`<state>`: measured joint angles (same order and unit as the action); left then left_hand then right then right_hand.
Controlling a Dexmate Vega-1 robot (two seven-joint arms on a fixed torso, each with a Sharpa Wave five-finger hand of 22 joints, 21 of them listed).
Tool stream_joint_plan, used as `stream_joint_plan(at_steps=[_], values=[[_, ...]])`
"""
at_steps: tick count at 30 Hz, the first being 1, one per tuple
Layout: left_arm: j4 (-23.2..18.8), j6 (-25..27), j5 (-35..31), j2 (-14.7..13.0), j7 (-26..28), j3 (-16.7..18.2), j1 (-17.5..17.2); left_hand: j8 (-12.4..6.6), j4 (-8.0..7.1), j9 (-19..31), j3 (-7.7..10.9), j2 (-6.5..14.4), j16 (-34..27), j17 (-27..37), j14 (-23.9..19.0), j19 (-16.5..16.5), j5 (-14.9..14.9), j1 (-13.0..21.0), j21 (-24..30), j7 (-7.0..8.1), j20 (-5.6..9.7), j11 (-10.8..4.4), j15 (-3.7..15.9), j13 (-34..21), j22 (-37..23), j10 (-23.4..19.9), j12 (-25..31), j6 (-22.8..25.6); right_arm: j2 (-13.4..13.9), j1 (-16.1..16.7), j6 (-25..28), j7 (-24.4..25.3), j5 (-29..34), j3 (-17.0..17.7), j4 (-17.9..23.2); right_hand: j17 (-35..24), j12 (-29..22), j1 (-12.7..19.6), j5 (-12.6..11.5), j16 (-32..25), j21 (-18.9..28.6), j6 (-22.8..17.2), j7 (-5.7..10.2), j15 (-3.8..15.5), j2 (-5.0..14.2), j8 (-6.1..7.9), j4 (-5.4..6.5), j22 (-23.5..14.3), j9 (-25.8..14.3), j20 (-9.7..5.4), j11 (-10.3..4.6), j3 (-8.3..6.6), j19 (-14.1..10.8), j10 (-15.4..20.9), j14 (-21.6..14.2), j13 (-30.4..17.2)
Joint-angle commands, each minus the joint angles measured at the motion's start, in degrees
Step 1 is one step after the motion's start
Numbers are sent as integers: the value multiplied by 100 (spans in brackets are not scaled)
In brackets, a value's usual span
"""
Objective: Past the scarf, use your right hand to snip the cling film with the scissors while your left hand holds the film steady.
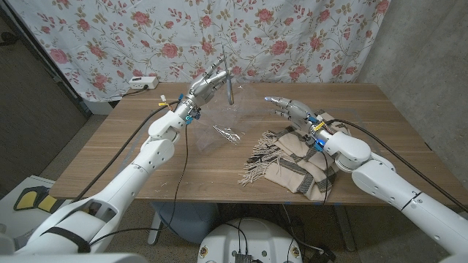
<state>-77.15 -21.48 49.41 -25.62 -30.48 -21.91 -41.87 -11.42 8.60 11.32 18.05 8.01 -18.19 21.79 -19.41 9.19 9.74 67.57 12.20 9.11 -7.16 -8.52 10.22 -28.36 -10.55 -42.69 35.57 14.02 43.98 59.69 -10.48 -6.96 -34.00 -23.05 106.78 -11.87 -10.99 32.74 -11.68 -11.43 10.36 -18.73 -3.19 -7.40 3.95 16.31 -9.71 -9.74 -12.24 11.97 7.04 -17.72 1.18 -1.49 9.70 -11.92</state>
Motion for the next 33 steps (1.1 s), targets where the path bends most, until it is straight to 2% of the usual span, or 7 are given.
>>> stream_joint_plan(at_steps=[1,12,20,28,33], values=[[-146,-145,-127,-23,122,8,-80,-2,-3,12,-18,58,2,5,97,-5,40,12,-5,-14,6,-437,127,-26,-24,-417,29,-9,-171,-141,-75,-67,-9,-121,-80,-12,17,89,-51,11,-2,-34,35,8,16,-14,-8,-7,-6,15,0,-57,41,-57,216,-13],[-162,-435,-318,21,213,-39,-127,-1,-2,12,-26,60,11,3,98,-9,41,16,-4,-26,0,-437,128,-31,-23,-415,30,-10,-304,-288,-162,-305,-82,-253,-276,-13,39,257,-77,27,-1,61,-3,29,34,-85,-29,-8,2,14,-14,-133,107,-246,327,-4],[-153,-488,-288,34,174,-62,-129,-8,0,12,-29,69,13,7,103,-15,44,25,-5,-15,0,-439,135,-36,-22,-415,33,11,-381,-355,-230,-497,-199,-309,-441,-14,21,305,-81,29,-1,33,-5,29,31,-81,-29,-8,-2,13,-2,-151,135,-255,359,-2],[-145,-550,-397,16,215,-102,-108,3,-14,12,-27,92,19,9,102,-31,49,21,-9,-36,-31,-438,116,-37,-22,-400,27,-11,-412,-387,-317,-633,-269,-318,-522,-14,-9,440,-98,17,8,7,91,52,62,-77,-42,-8,-16,3,-23,-217,156,-256,381,3],[-157,-588,-434,18,239,-127,-116,8,-29,13,-15,114,37,5,116,-38,55,11,-9,-58,-51,-434,99,-43,-22,-379,23,-23,-411,-380,-328,-740,-369,-319,-555,-14,7,554,-117,23,2,20,188,44,82,-85,-51,-7,-28,9,33,-270,206,-352,436,6]])
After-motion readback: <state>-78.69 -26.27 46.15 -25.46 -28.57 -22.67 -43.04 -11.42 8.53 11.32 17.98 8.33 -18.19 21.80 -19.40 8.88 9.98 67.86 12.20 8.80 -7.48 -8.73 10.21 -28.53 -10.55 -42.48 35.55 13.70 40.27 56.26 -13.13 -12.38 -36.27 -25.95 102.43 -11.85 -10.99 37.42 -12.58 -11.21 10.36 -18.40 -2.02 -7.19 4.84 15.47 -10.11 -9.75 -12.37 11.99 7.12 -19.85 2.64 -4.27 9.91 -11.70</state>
